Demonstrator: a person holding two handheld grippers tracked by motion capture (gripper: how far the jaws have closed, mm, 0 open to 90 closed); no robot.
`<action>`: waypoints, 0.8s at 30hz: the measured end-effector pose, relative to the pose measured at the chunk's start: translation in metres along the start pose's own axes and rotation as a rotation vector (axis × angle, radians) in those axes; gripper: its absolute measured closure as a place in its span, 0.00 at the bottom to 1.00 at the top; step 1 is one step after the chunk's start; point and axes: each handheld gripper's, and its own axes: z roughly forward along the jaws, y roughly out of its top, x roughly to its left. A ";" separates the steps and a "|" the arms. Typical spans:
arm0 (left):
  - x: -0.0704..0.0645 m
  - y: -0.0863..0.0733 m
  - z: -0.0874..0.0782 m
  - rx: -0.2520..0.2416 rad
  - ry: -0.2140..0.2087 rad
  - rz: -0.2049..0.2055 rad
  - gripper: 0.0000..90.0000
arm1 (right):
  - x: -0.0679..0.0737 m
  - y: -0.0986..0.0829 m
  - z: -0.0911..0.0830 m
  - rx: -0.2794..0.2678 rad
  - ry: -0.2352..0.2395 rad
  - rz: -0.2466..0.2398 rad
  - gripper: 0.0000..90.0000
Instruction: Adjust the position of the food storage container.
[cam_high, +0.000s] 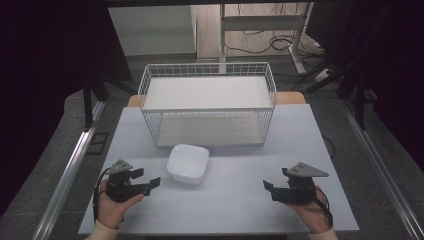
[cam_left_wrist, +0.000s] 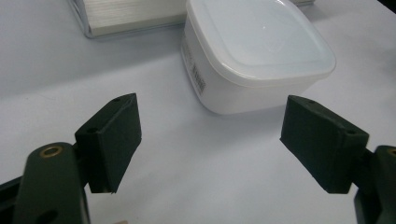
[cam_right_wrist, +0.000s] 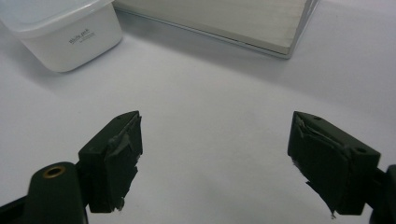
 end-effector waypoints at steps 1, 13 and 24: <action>0.000 0.001 0.000 -0.001 -0.002 0.000 0.22 | 0.000 0.000 0.000 0.000 0.002 0.000 0.21; -0.001 0.003 0.000 -0.001 -0.016 0.007 0.24 | -0.003 -0.004 -0.001 0.013 -0.007 0.004 0.24; -0.002 0.005 -0.002 -0.010 -0.019 0.005 0.24 | -0.005 -0.006 -0.001 0.030 -0.013 0.005 0.25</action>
